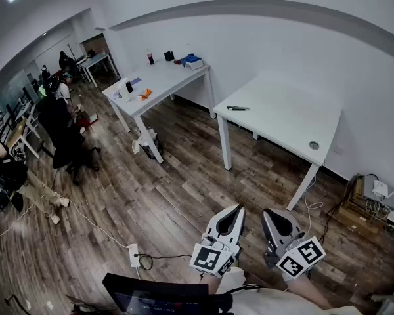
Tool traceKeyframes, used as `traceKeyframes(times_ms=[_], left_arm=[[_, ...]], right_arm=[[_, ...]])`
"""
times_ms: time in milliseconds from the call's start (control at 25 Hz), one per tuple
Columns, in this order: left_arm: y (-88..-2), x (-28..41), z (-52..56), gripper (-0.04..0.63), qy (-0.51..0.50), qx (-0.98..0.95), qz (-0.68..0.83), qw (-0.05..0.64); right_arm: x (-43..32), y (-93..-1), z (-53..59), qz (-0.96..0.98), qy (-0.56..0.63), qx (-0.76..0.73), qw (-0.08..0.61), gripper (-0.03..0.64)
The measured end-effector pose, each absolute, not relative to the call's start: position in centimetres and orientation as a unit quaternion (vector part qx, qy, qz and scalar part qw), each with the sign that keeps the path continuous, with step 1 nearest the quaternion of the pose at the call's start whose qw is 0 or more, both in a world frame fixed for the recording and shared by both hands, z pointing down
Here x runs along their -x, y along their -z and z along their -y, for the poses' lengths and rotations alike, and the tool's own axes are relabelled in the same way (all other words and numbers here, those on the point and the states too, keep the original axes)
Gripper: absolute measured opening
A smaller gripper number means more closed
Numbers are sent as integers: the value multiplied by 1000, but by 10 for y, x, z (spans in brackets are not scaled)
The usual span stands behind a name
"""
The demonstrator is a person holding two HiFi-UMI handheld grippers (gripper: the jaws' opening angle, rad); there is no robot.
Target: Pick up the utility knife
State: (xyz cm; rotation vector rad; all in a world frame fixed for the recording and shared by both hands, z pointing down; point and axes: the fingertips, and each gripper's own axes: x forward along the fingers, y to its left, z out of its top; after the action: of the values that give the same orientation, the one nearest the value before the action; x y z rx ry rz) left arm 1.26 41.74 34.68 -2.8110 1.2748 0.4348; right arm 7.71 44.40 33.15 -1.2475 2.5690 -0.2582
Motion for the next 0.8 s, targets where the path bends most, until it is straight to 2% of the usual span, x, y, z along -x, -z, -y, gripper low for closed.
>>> traceKeyframes(times_ms=[800], left_arm=[[-366,53,-247,8,-117,903,-412,7]], right_arm=[[-15,-349,-269,-880,103,445,126,8]])
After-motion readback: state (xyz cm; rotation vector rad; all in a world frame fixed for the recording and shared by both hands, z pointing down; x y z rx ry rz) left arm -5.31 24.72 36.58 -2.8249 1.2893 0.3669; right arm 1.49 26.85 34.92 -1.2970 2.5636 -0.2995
